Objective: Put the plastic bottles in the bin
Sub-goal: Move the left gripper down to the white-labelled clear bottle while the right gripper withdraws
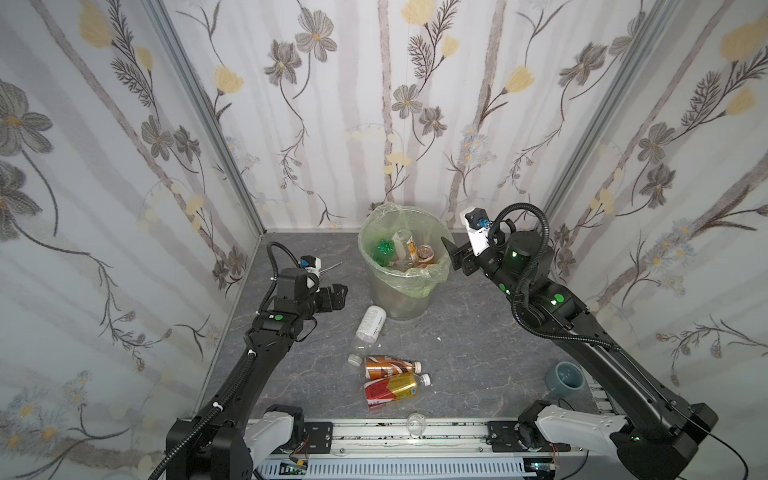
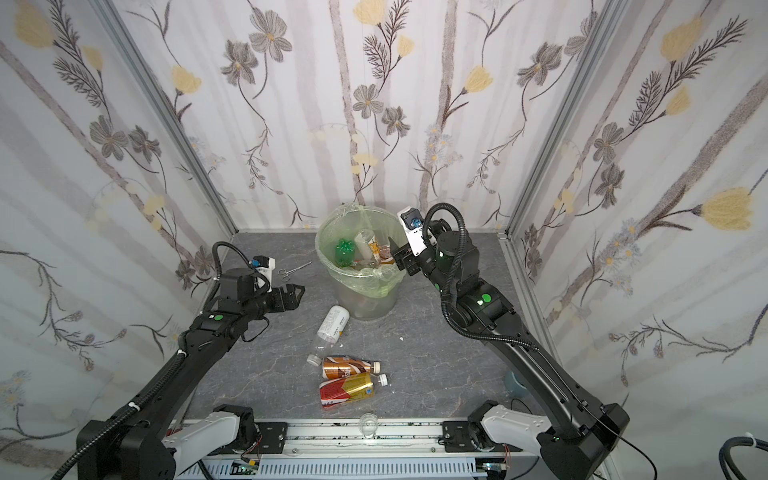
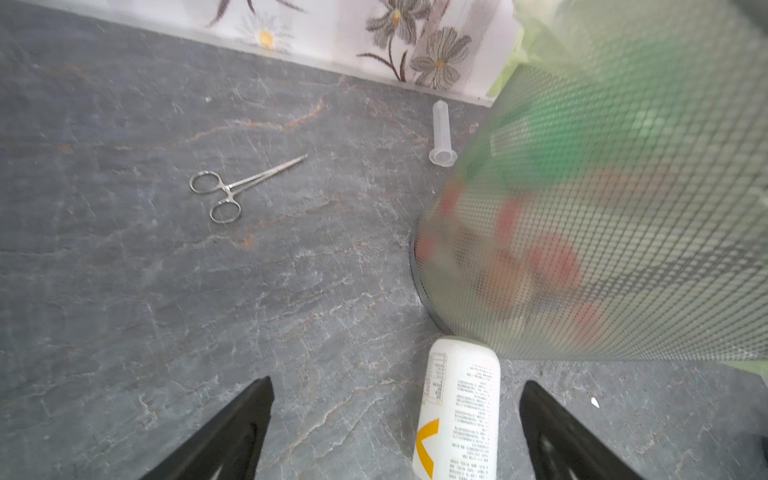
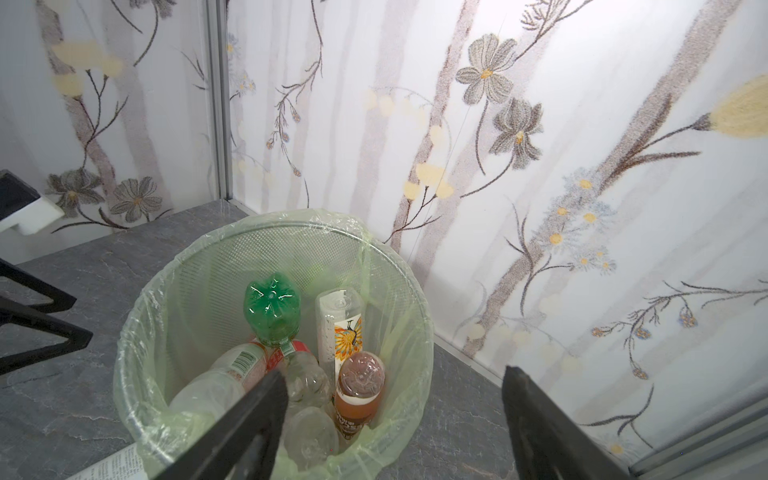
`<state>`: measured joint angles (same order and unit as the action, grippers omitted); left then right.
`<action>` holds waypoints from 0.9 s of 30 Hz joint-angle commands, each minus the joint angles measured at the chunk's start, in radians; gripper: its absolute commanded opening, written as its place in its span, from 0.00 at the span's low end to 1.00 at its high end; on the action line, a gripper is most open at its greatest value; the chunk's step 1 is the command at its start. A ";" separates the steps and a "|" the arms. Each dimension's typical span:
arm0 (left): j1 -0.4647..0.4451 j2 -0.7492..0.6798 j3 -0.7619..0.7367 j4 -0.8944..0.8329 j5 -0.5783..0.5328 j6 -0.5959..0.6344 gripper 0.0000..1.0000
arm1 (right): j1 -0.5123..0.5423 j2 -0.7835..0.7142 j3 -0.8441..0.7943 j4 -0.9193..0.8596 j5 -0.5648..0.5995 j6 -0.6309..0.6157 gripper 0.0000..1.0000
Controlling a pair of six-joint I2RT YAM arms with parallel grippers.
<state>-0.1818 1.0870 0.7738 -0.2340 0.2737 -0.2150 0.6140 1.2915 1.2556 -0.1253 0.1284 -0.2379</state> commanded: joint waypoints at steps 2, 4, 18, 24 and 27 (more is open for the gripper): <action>-0.056 -0.010 -0.032 -0.035 -0.007 -0.084 0.95 | -0.018 -0.065 -0.069 0.049 -0.036 0.071 0.83; -0.084 -0.012 -0.049 -0.043 -0.013 -0.103 0.95 | -0.030 -0.093 -0.100 0.053 -0.043 0.088 0.85; -0.259 0.131 -0.085 -0.042 -0.090 -0.136 0.92 | -0.093 -0.138 -0.210 0.101 -0.116 0.151 0.85; -0.298 0.230 -0.050 -0.039 -0.129 -0.129 0.91 | -0.114 -0.159 -0.241 0.110 -0.142 0.159 0.85; -0.323 0.273 -0.028 -0.038 -0.133 -0.117 0.91 | -0.124 -0.175 -0.262 0.115 -0.151 0.166 0.85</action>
<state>-0.4927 1.3357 0.7269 -0.2802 0.1707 -0.3401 0.4957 1.1259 1.0069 -0.0711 0.0013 -0.0887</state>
